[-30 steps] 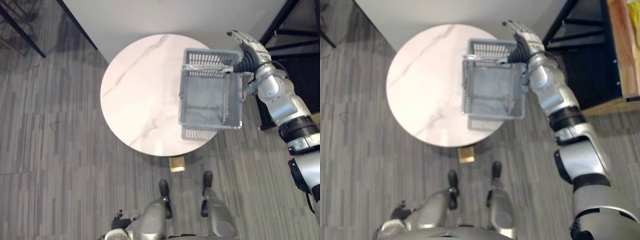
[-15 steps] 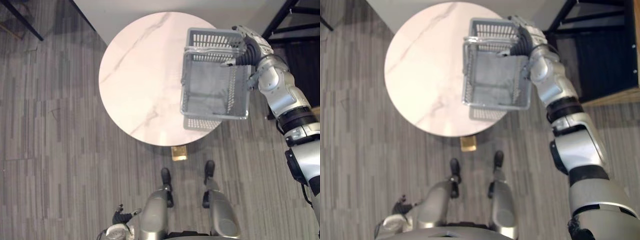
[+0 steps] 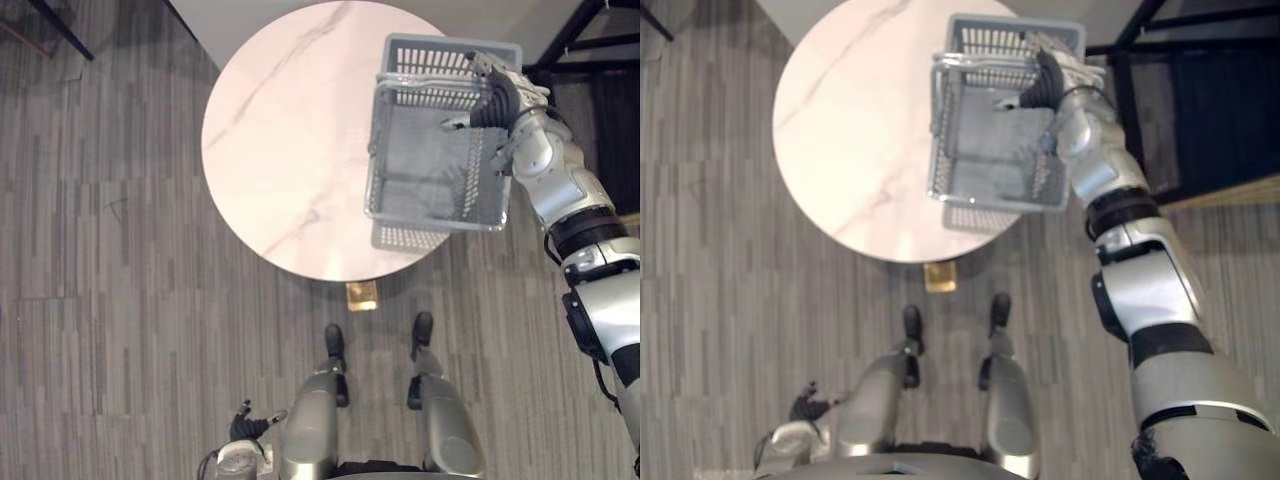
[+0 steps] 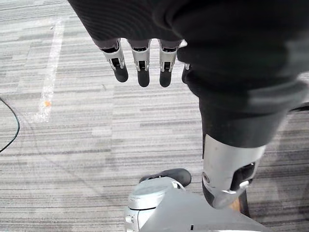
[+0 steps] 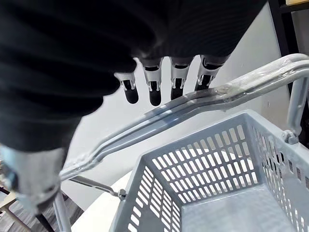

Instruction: Pick vegetable in the basket

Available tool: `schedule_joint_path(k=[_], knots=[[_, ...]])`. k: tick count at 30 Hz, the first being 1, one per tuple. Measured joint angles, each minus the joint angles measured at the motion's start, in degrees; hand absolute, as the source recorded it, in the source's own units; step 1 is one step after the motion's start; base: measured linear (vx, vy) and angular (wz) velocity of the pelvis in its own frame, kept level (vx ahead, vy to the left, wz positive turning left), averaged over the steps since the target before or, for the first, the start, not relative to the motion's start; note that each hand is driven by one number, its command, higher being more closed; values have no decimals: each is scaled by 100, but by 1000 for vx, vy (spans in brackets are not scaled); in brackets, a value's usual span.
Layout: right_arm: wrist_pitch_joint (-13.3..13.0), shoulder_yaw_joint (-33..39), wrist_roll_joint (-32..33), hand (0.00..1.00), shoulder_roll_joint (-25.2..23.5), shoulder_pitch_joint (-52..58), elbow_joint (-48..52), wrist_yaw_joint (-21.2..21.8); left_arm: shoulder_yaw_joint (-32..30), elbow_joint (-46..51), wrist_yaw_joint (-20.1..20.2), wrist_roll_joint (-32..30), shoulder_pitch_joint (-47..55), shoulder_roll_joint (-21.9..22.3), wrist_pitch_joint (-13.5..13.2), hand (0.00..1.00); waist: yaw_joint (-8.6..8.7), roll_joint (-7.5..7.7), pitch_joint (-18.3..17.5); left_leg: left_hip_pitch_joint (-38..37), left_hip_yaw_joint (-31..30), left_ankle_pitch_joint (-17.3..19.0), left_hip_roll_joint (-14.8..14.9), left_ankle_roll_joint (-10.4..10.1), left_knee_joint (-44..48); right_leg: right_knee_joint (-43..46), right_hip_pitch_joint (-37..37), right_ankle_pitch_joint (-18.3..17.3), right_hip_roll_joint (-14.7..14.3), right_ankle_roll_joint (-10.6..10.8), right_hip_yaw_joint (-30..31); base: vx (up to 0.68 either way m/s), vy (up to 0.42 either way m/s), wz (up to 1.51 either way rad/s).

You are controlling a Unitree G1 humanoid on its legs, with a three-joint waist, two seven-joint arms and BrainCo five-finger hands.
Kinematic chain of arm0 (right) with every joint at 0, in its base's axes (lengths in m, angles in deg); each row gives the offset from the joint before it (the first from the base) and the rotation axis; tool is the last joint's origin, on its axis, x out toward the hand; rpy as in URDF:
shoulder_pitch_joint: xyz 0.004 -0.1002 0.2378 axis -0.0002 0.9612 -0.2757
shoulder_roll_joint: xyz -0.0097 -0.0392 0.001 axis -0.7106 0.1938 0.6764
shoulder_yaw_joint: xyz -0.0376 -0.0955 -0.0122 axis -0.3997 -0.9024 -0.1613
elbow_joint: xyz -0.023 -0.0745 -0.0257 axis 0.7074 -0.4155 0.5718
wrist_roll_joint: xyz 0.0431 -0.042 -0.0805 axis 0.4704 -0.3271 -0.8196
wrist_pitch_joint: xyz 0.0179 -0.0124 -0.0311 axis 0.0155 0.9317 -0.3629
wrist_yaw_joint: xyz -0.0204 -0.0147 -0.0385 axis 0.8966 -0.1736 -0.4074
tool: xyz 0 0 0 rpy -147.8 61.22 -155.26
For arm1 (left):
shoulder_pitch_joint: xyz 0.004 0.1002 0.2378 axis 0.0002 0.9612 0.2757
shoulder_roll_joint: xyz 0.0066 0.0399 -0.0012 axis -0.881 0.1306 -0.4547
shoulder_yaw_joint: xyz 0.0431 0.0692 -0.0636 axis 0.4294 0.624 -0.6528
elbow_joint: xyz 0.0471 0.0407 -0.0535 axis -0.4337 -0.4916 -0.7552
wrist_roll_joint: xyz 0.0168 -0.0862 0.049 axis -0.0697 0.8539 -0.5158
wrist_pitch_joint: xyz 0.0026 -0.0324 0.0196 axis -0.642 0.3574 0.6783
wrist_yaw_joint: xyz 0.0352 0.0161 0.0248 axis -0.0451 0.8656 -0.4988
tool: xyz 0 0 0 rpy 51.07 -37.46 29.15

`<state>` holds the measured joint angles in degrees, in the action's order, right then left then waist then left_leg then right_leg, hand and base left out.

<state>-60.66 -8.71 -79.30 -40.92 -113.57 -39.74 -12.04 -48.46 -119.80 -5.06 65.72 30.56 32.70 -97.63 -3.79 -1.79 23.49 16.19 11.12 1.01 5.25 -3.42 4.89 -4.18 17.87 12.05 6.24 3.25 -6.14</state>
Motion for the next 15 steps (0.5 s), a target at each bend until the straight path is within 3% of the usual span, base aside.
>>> schedule_joint_path(k=[15], knots=[[-9,443,-216,0,42,-416,-589,-258,138,97,-120,1,-5,-7,-1,0,-57,-26,198,-40,-248,-550,-50,-65,-687,-12,119,-19,0,24,-119,4,-14,9]])
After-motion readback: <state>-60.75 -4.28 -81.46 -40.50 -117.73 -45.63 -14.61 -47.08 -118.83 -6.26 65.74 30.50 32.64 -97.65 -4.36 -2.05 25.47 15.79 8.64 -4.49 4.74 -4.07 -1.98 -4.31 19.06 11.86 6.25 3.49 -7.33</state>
